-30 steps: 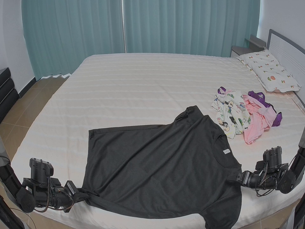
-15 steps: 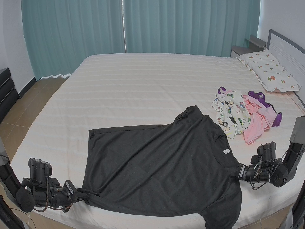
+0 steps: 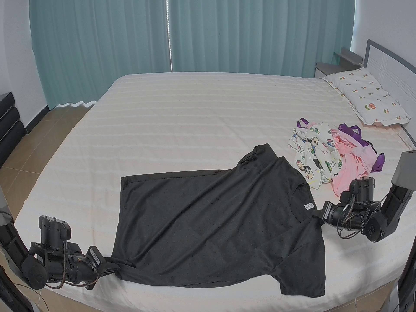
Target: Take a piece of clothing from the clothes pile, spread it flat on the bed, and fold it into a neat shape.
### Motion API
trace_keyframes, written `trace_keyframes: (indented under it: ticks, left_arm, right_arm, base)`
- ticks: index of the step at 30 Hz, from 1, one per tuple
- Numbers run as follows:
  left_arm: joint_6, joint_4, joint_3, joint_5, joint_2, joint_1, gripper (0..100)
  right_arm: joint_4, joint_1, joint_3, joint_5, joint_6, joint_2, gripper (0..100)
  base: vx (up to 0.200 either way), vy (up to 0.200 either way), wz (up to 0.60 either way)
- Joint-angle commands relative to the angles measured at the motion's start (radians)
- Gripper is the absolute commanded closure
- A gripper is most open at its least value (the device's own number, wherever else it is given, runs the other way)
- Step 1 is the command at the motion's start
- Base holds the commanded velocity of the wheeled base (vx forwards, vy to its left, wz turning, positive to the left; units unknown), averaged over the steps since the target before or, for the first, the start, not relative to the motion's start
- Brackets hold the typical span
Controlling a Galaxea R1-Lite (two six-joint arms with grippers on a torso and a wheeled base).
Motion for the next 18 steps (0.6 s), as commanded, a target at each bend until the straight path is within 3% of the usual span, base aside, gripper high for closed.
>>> trace_keyframes:
  ticks: [1,8,14,18]
  left_arm:
    - [0.0,0.0,-0.001,-0.001,0.003,-0.002,100]
    - [0.0,0.001,-0.001,-0.001,0.003,-0.002,100]
    - [0.001,0.0,-0.001,0.003,0.006,-0.003,100]
    - [0.001,0.0,0.001,0.003,0.007,-0.005,100]
  right_arm:
    - [-0.055,0.005,-0.02,0.001,0.002,0.067,0]
    - [-0.148,-0.022,0.064,-0.009,0.025,0.028,0]
    - [-0.076,-0.016,0.256,0.077,0.016,-0.151,0]
    - [0.007,-0.004,0.293,0.086,0.002,-0.176,0]
  base:
    - [0.0,0.0,0.0]
    - [0.0,0.0,0.0]
    - [0.0,0.0,0.0]
    - [0.0,0.0,0.0]
